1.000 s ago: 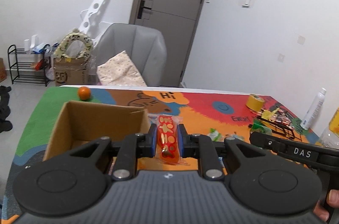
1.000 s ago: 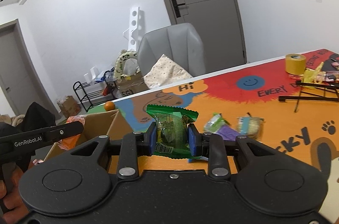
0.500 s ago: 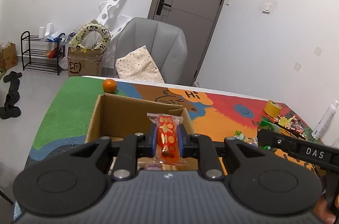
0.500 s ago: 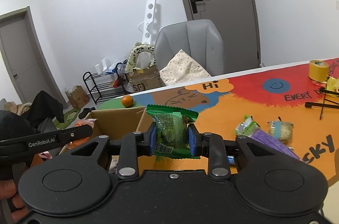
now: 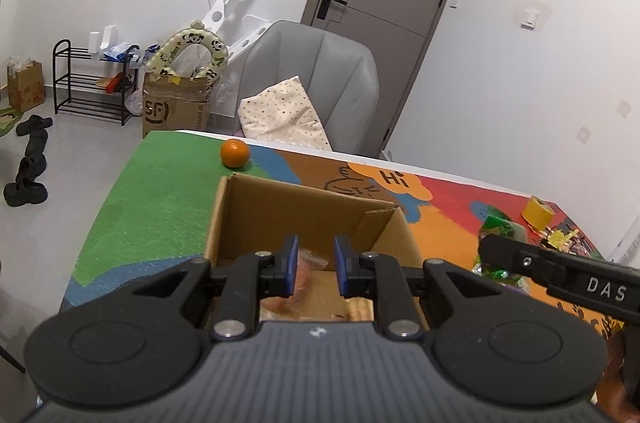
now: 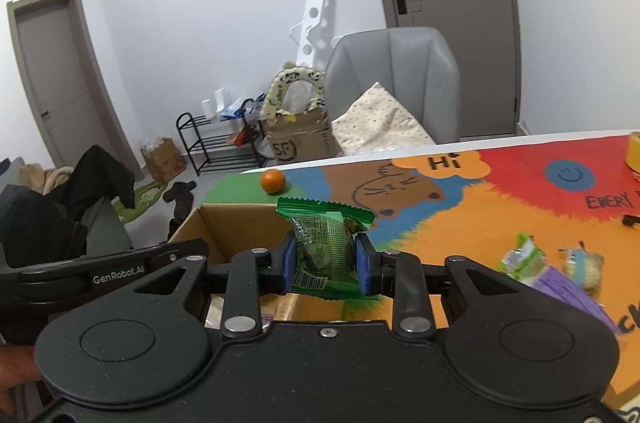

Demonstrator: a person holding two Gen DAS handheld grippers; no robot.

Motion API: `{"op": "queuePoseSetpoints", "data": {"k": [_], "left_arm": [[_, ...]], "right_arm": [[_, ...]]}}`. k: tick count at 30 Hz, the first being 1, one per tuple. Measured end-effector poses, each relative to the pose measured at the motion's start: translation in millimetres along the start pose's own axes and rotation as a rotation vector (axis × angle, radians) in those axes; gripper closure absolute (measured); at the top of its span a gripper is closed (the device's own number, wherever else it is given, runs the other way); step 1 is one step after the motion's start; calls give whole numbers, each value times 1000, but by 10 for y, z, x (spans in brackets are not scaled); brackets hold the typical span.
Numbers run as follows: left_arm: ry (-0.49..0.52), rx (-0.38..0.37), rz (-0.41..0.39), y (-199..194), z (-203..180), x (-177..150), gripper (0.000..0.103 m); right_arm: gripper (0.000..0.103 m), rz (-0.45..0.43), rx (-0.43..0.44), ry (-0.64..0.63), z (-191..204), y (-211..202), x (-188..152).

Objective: Organize snacks
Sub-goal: 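Carry the red candy pack and green pack in both grippers over the box, then open both grippers to drop the red and green packs into the box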

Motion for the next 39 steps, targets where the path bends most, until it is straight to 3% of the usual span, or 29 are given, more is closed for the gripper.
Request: {"op": "queuePoseSetpoints", "data": {"k": [5, 11, 18, 22, 30, 39], "left_arm": [[-23, 21, 0, -14, 151, 40, 85], [-29, 36, -4, -119, 278, 87, 77], [-80, 76, -10, -204, 511, 113, 52], [-89, 94, -10, -259, 609, 119, 41], [-96, 122, -29, -342, 631, 108, 22], [-41, 81, -11, -311, 308, 15, 16]], "right_arm": [[75, 26, 22, -21, 167, 156, 13], [75, 46, 64, -32, 369, 277, 37], [74, 50, 122, -33, 597, 335, 118], [51, 49, 146, -17, 668, 379, 157], [51, 59, 132, 23, 516, 273, 75], [41, 41, 71, 48, 204, 31, -49]]}}
Point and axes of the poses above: each gripper's, at about its wrist camera, not at the fingertips, and y roughly the way its jaws point, z to its left, x to its top, the point moved 8 cm from there along y, roughly the way its jaws point, and after that the axes turned 7 degrees about z, right-handed, at the moved point
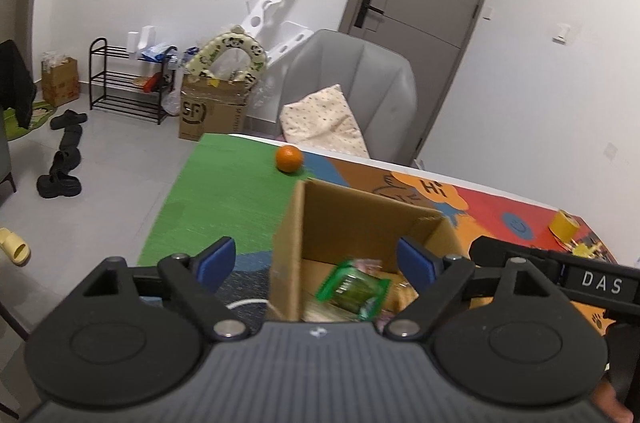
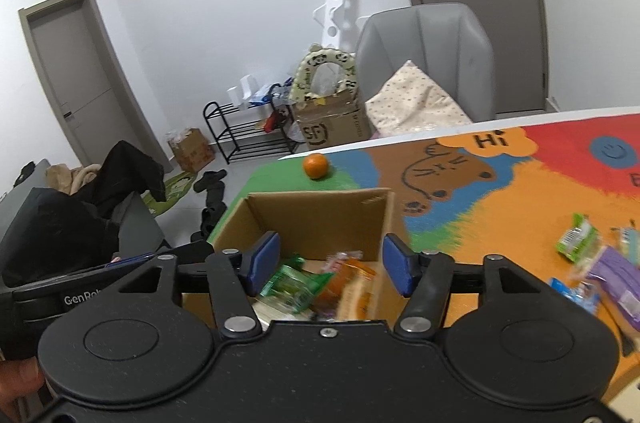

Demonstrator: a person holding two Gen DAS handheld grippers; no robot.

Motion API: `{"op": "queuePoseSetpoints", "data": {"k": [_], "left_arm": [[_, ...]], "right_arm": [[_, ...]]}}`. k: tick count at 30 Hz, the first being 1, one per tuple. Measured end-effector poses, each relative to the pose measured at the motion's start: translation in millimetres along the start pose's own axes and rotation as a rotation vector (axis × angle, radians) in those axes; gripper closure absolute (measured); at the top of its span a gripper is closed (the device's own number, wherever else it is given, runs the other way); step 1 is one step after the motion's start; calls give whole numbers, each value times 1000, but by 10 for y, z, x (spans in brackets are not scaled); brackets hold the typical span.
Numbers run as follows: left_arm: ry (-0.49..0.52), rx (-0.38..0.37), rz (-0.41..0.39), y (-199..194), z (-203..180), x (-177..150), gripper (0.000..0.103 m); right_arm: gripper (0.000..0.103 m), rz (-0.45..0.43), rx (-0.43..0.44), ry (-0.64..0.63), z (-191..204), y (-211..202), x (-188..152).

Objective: Organize snacks
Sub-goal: 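Open both grippers to drop the red and green packs into the box, then move both grippers back toward the remaining snacks on the table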

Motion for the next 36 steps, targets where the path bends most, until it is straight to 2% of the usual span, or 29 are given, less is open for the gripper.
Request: {"op": "queuePoseSetpoints", "data": {"k": [14, 27, 36], "left_arm": [[85, -64, 20, 14, -620, -164, 13], [149, -104, 39, 45, -1096, -302, 11], [177, -121, 42, 87, -1406, -352, 11]], "right_arm": [[23, -50, -66, 90, -625, -438, -136], [12, -73, -115, 148, -1078, -682, -286], [9, -94, -147, 209, -1461, -882, -364]]}}
Point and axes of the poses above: each gripper's, at about its wrist camera, not at the fingertips, and y roughly the way its jaws point, z to its left, x to its top, the point moved 8 cm from there along y, roughly the way its jaws point, and after that the axes turned 7 degrees about z, right-handed, at the moved point
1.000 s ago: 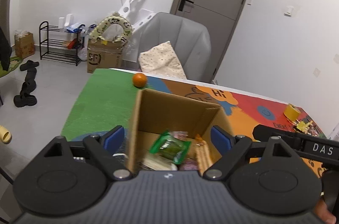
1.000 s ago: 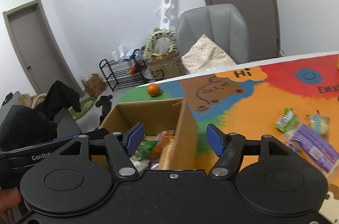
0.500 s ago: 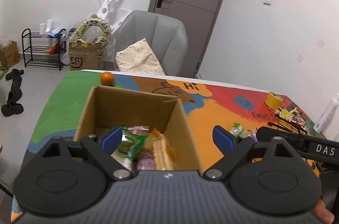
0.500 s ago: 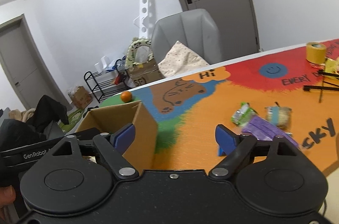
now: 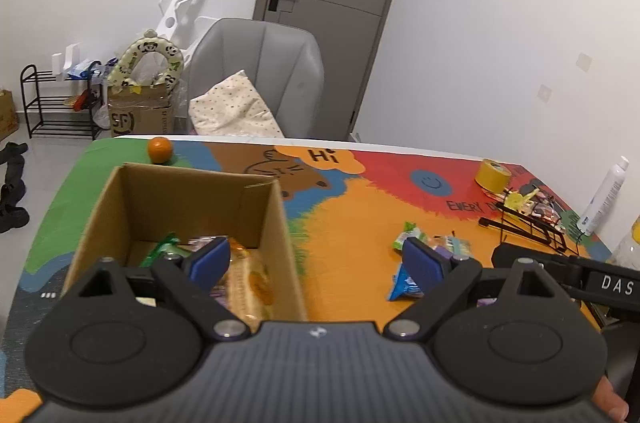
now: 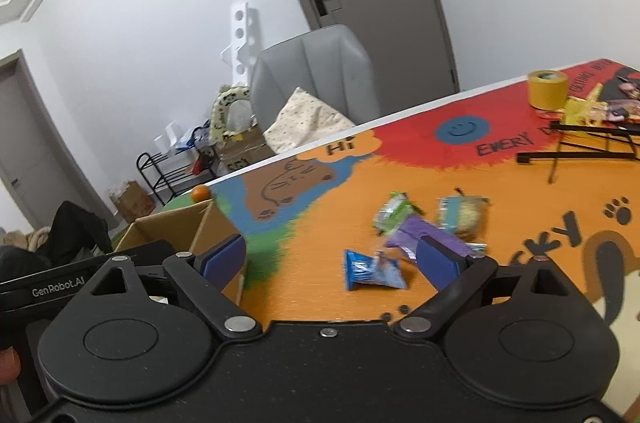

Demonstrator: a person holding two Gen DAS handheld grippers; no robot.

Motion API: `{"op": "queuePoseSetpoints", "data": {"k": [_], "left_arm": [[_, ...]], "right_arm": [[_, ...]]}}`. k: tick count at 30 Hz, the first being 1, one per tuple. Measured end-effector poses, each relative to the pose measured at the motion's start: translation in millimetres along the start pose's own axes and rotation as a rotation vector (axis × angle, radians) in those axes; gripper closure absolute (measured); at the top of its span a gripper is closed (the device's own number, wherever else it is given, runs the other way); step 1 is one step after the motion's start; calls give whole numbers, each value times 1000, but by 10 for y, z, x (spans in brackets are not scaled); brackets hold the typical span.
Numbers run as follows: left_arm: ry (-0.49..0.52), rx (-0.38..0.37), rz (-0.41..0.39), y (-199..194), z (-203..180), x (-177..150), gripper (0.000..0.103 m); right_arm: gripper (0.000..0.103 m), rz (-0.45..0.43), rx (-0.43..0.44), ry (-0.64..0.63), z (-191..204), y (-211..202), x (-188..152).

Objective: Organize snacks
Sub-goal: 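Move both grippers back toward the remaining snacks on the table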

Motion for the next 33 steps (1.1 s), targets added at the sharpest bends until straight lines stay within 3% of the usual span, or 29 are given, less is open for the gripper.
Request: {"op": "queuePoseSetpoints", "data": {"k": [10, 22, 27, 33], "left_arm": [[39, -42, 6, 145, -421, -48, 11], [95, -75, 28, 408, -788, -159, 11], [95, -79, 37, 553, -839, -198, 11], [112, -90, 77, 806, -919, -278, 13]], "right_arm": [[11, -34, -52, 73, -520, -127, -3], [16, -9, -54, 109, -822, 6, -84], [21, 15, -43, 109, -870, 141, -126], [35, 49, -40, 91, -928, 355, -153]]}}
Point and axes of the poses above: each gripper's, at about its wrist camera, not at the fingertips, and y roughly the way its jaws point, z to its left, x to its top, the point moved 8 cm from there along y, roughly the way its jaws point, and after that the axes turned 7 degrees about z, right-handed, at the moved point
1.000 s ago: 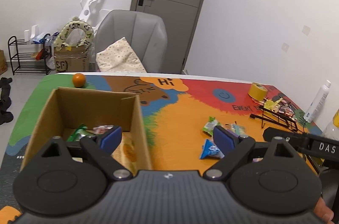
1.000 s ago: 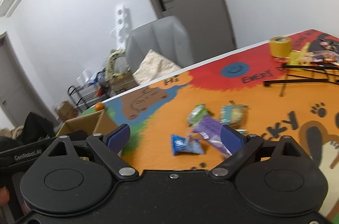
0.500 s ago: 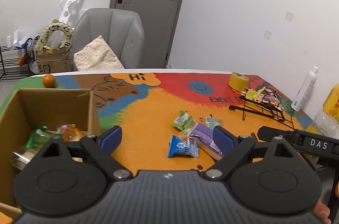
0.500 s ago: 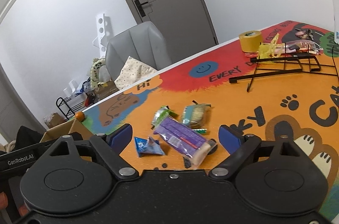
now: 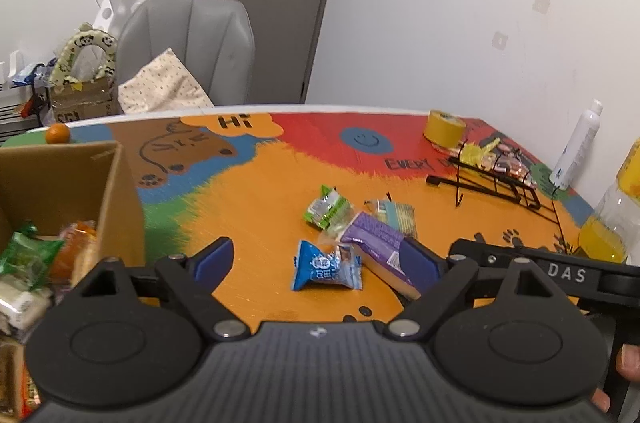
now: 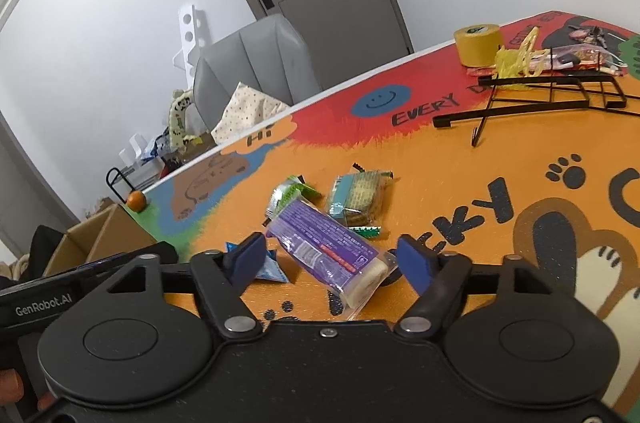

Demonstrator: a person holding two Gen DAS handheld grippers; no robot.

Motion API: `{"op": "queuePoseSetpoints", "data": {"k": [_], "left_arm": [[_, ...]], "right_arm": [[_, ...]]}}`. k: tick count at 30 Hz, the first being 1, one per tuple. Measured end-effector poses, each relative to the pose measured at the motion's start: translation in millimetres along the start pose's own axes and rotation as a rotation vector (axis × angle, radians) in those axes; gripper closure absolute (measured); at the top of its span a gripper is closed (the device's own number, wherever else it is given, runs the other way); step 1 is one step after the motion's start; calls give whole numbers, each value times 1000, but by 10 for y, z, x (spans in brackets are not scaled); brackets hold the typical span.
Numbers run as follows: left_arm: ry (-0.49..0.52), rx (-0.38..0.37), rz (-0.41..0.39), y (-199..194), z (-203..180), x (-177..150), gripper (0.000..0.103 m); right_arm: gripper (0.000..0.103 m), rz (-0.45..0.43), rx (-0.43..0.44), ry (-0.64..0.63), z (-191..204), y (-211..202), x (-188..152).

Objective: Organize snacks
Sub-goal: 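Move both grippers back toward the remaining snacks on the table, then grasp the blue candy pack with the left gripper while the right grasps the purple bar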

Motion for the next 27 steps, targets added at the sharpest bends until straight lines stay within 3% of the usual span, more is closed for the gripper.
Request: {"op": "queuePoseSetpoints", "data": {"k": [5, 24, 26, 27], "left_arm": [[-6, -1, 40, 251, -10, -47, 16], [-21, 15, 118, 915, -79, -132, 20], [-11, 20, 124, 950, -91, -148, 29], [-15, 22, 130, 963, -85, -162, 39]], "right_arm": [[42, 25, 5, -6, -67, 168, 2], [48, 68, -3, -61, -187, 377, -12], [48, 68, 8, -67, -166, 372, -10], [48, 68, 9, -71, -155, 376, -9]]}}
Point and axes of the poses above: each gripper's, at about its wrist camera, not at the fingertips, and y roughly the way its jaws point, z to its left, x to its top, the point moved 8 cm from there along y, roughly the way its jaws point, and after that the axes turned 7 degrees about z, right-handed, at the moved point
